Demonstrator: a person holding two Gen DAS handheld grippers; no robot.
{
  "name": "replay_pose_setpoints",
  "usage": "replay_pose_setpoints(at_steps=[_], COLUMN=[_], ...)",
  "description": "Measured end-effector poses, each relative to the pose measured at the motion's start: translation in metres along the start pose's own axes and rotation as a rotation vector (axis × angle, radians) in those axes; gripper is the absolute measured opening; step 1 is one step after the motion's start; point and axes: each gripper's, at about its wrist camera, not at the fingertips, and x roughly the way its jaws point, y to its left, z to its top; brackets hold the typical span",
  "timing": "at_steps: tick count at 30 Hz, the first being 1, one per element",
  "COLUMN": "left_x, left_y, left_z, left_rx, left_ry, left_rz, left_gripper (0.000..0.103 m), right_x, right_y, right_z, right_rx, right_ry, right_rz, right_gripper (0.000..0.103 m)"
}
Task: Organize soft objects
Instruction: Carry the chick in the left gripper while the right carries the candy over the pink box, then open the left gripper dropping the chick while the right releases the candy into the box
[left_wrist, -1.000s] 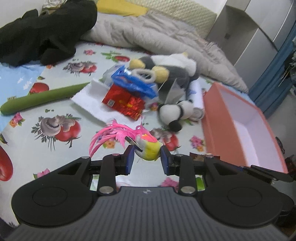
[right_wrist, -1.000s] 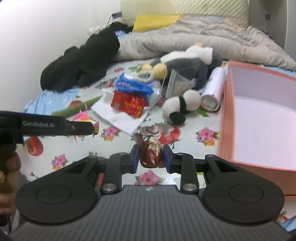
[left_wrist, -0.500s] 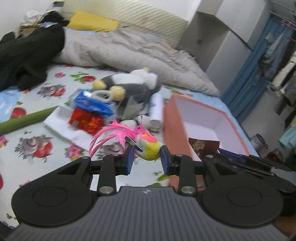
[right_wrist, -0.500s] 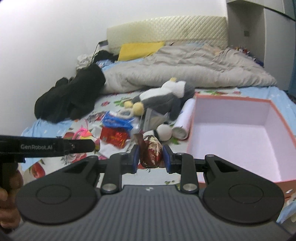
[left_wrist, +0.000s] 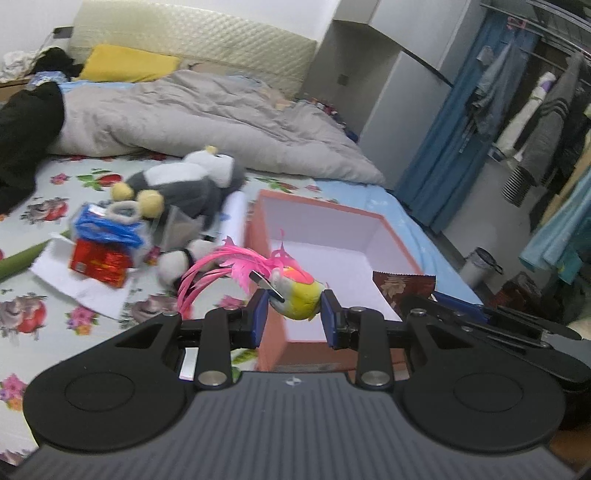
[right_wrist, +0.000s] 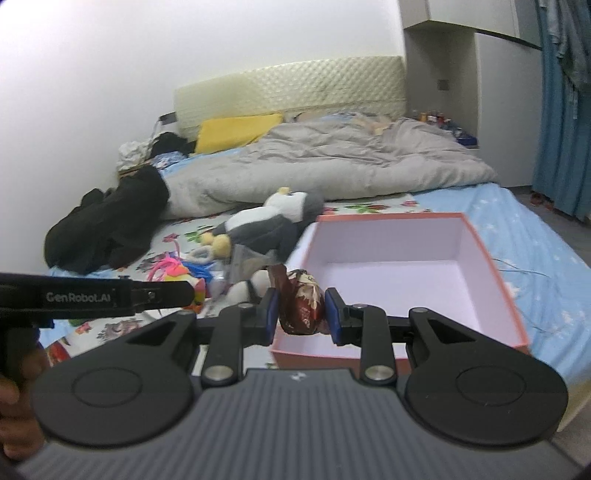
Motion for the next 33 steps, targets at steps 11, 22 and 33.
replay_pose_setpoints(at_steps=[11,22,33], left_x=[0.054,0.153,0.238], left_y=[-0.060,-0.074,-0.078], left_z=[0.002,0.028,0.028], left_rx=[0.064,0.078,0.105], left_ry=[0.095,0.199,0.330], left_rz=[-0.071,-0.049,-0.016], left_gripper=[0.036,0.036,0.043], right_x=[0.010,0.071,0.134], right_y=[-0.062,-0.115,-0.160], right_z=[-0.005,0.000,-0.015], right_rx=[0.100,0.135,0.228], right_ry=[0.048,0.137,0.247], right_rz=[-0.090,-0.116,-0.106], right_gripper=[0.031,0.030,0.030])
